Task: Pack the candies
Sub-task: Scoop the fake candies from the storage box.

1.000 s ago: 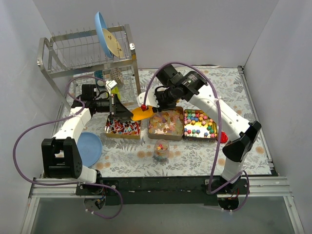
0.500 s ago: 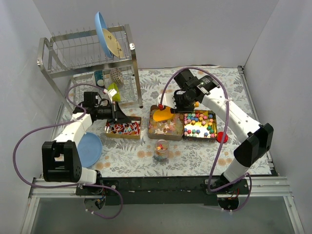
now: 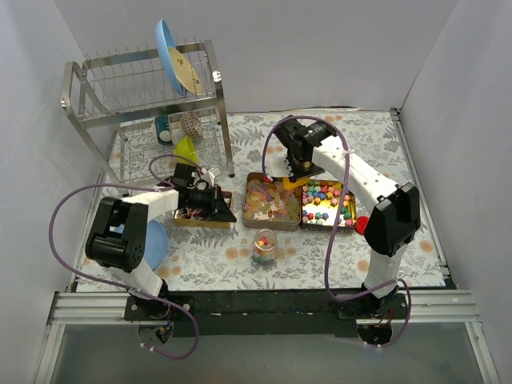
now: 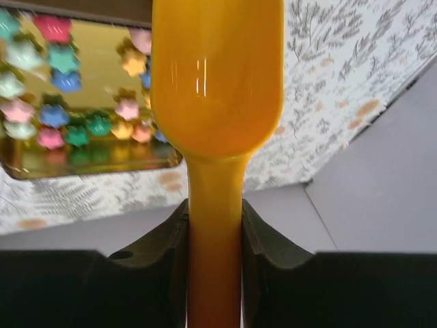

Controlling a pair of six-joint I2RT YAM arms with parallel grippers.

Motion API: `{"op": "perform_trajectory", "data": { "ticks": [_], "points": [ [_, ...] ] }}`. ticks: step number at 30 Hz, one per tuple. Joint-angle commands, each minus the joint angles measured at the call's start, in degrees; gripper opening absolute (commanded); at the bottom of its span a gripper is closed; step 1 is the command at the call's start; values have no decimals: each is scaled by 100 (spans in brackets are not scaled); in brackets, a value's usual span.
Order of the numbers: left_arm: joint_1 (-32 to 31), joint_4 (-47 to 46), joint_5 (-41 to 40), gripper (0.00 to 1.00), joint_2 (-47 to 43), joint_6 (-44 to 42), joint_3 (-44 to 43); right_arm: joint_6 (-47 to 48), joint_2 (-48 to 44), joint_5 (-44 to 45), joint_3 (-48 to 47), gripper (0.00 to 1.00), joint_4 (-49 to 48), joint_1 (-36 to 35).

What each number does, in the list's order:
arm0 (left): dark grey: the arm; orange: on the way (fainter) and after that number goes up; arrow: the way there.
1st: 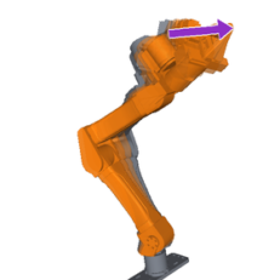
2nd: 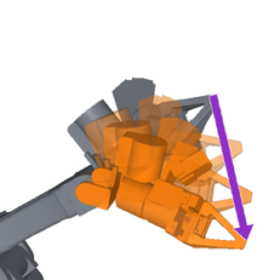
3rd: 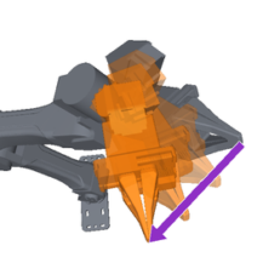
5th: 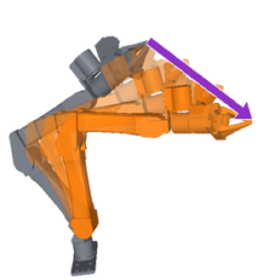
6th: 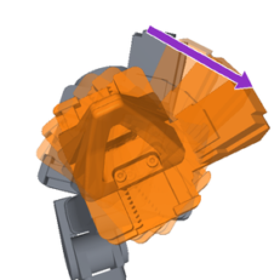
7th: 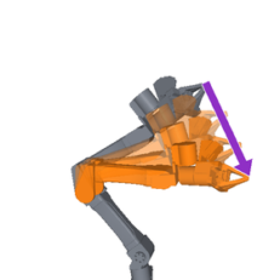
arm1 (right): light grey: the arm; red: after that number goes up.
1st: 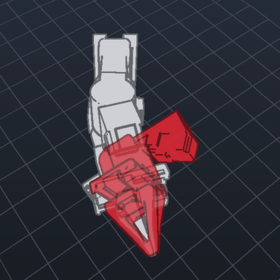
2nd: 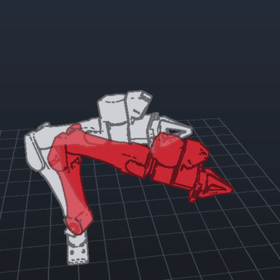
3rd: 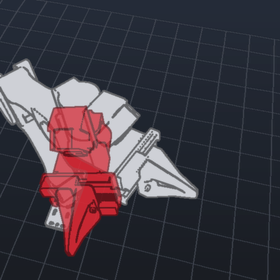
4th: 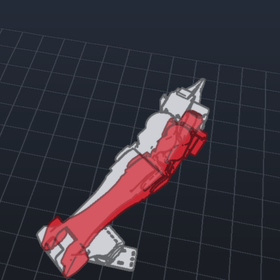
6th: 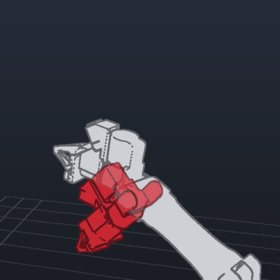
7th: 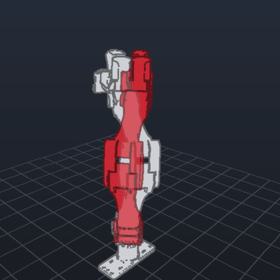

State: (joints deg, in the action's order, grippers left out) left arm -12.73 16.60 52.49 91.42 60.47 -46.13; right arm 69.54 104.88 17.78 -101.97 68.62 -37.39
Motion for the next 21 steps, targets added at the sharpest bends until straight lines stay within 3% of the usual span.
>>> {"op": "perform_trajectory", "data": {
  "ticks": [1, 7, 14, 21],
  "points": [
    [-177, -394, 51, 0, 482, 0, -353, 815, 102, 1332, -393, 1, 72, -93],
    [-256, -570, 253, 0, 1061, 97, -511, 1246, 542, 2045, -675, 1, 363, -295],
    [-291, -535, 525, 0, 1492, 53, -766, 1422, 902, 2791, -359, 1, 55, -752],
    [-326, -526, 736, 0, 1651, -26, -722, 773, 1578, 3196, -130, 1, 107, -1182]
  ]
}}
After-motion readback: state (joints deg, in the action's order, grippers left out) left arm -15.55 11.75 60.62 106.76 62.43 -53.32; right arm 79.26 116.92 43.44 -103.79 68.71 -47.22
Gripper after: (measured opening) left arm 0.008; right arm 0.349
